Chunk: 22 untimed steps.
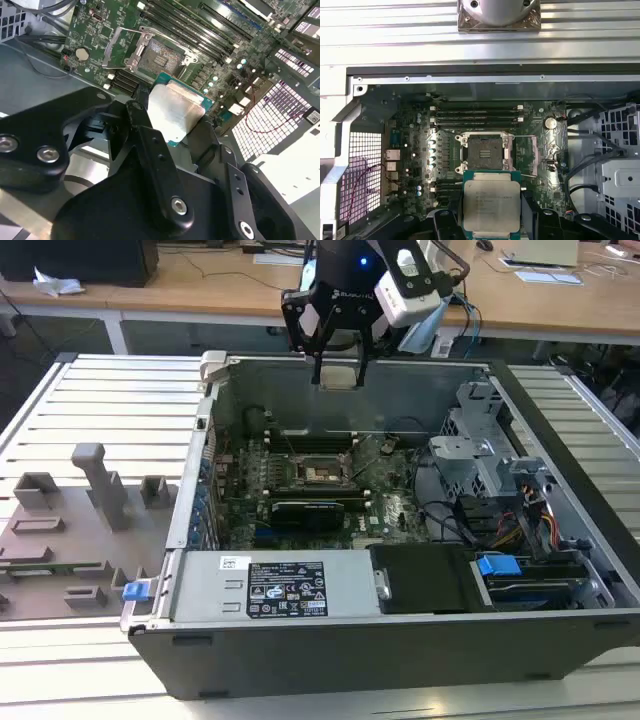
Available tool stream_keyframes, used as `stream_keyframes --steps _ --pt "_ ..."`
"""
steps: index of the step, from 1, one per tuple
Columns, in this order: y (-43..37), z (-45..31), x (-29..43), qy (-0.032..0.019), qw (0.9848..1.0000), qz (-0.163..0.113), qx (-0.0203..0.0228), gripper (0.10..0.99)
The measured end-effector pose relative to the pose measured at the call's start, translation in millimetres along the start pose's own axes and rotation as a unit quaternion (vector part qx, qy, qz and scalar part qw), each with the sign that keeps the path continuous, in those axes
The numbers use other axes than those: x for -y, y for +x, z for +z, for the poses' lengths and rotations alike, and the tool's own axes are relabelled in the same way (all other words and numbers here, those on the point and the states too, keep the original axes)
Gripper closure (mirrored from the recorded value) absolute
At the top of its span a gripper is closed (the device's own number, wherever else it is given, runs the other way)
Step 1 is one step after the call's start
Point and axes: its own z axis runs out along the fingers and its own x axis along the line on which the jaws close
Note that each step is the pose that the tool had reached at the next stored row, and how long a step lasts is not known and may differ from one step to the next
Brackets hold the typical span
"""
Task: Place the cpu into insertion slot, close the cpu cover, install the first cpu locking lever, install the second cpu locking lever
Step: 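Place the cpu into insertion slot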
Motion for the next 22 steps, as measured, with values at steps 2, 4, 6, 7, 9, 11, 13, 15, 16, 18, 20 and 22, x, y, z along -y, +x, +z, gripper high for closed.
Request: stream_keyframes --steps 2,4,6,7,9,11,13,15,16,18,20,22 --pt "-0.1 3.2 0.3 0.0003 1.0 0.0 0.0 0.541" --pt "-0.2 7.4 0.7 0.0004 1.0 0.0 0.0 0.541" --pt "-0.2 10.9 1.0 0.0005 1.0 0.0 0.0 0.541" --pt "-0.2 12.3 1.1 0.0008 1.0 0.0 0.0 0.541" --pt "-0.3 12.8 1.1 0.0013 1.0 0.0 0.0 0.541" --pt "-0.3 14.7 1.3 0.0013 1.0 0.0 0.0 0.541" --pt "-0.3 15.8 1.4 0.0013 1.0 0.0 0.0 0.541" --pt "-0.3 17.1 1.5 0.0014 1.0 0.0 0.0 0.541" --pt "-0.4 18.6 1.7 0.0013 1.0 0.0 0.0001 0.541" --pt "-0.4 21.3 1.9 0.0013 1.0 0.0 0.0001 0.541" --pt "-0.5 22.9 2.1 0.0013 1.0 0.0 0.0 0.541" --pt "-0.5 24.3 2.2 0.0014 1.0 0.0 0.0 0.541"
